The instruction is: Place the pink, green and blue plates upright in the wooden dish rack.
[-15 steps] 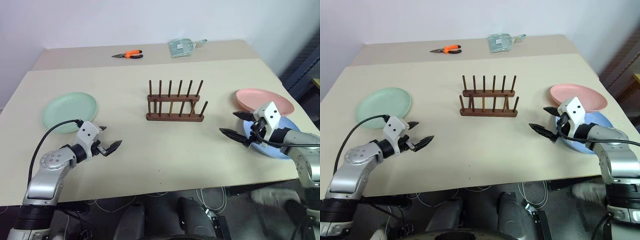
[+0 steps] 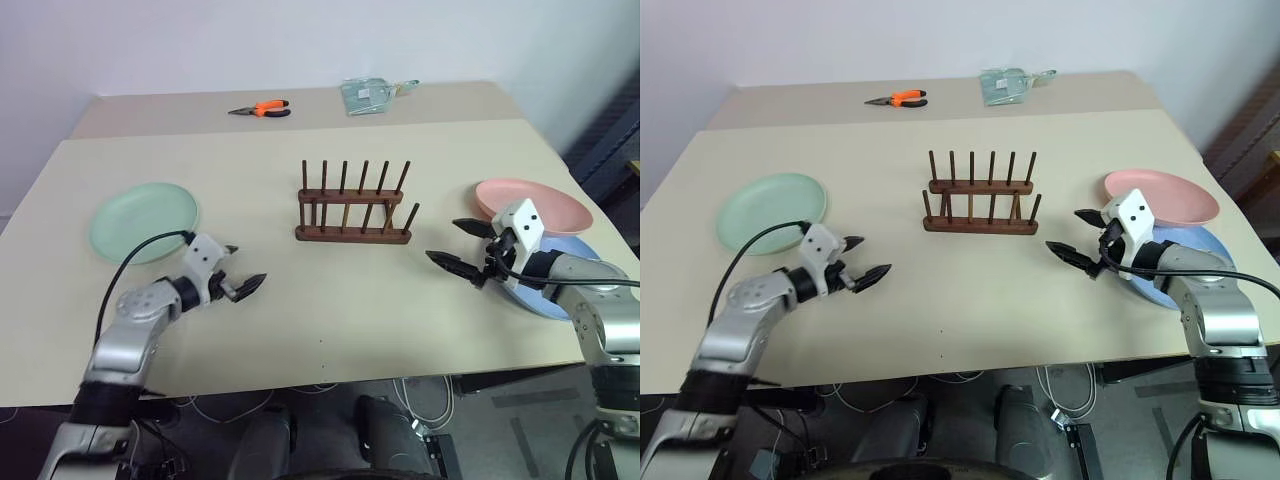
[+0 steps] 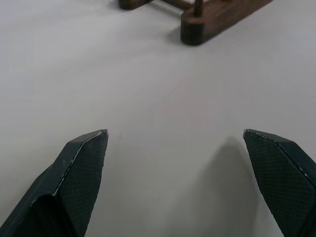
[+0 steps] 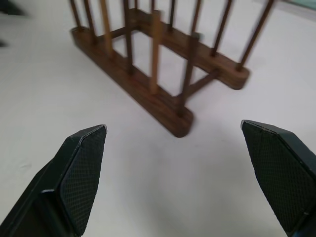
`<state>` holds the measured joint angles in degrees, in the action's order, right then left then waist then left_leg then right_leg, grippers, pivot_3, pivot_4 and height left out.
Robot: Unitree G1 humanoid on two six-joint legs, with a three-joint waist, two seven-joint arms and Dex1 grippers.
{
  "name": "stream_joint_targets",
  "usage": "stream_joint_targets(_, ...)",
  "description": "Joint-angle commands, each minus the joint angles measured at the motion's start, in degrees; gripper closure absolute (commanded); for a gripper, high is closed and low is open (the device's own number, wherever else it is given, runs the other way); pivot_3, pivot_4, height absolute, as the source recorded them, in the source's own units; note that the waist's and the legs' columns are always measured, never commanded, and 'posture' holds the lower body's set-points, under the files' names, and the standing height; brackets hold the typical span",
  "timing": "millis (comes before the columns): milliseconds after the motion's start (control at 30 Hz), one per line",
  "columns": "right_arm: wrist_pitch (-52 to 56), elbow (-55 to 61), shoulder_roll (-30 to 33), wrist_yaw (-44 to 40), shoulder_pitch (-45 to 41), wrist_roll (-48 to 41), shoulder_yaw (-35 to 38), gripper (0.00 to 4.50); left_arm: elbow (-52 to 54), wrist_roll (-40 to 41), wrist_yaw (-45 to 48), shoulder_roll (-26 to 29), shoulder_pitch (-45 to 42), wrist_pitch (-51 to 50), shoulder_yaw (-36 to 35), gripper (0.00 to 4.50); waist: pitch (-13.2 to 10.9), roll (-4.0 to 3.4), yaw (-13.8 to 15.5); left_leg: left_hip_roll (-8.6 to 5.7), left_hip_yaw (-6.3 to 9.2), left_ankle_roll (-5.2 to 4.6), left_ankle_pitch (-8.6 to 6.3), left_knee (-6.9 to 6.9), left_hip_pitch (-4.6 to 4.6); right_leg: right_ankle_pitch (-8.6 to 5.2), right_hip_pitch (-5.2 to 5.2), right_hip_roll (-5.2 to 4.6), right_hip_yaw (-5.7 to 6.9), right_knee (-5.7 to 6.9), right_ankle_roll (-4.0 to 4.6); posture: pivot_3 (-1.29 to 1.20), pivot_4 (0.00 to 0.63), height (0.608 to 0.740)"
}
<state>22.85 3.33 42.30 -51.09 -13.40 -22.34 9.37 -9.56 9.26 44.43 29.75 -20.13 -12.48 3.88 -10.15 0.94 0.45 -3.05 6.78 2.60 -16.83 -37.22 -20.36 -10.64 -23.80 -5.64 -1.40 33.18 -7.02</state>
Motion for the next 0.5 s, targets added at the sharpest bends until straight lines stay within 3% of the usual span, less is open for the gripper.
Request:
stream_joint_targets(33, 0.4, 7.1, -0.9, 2.4, 2.7, -0.6, 1.1, 0.04, -12.2, -4.6, 3.2, -3.0, -9.7, 6.7, 5.2, 0.0, 0.0, 0.0, 0.4, -0.01, 0.0, 0.0, 0.0, 0.0, 0.0, 0.01, 0.01, 0.0, 0.0, 0.01, -0.01, 0.0, 0.15, 0.74)
stream_joint_targets(133, 0.9, 10.6, -1.7, 4.5, 5.9, -0.6, 2.0, 0.04, -25.7, -6.3, 5.3, -7.2, -18.6, 10.8, 7.1, 0.0, 0.0, 0.03, 0.5, -0.04, 0.02, 0.0, 0.0, -0.01, -0.02, 0.01, 0.03, -0.01, 0.01, -0.03, -0.02, 0.0, 0.15, 0.74)
stream_joint_targets(367, 3.9, 20.3, -2.3, 9.6, 14.1, -1.9, 5.8, 0.04, -48.5, -9.6, 7.4, -14.4, -30.7, 19.3, 7.9, 0.0, 0.1, 0.07, 0.3, -0.03, 0.02, -0.04, -0.02, -0.01, 0.02, -0.08, 0.08, -0.01, 0.02, -0.03, -0.25, 0.0, 0.15, 0.74)
stream_joint_targets(500, 4.6, 22.1, -1.5, 10.2, 16.4, -1.8, 7.5, 0.0, -50.9, -9.5, 10.3, -15.9, -31.7, 21.9, 7.5, 1.21, 0.1, 0.12, 0.3, -0.04, 0.04, -0.05, -0.03, -0.05, 0.06, -0.1, 0.18, -0.02, 0.02, -0.09, -0.33, 0.0, 0.15, 0.74)
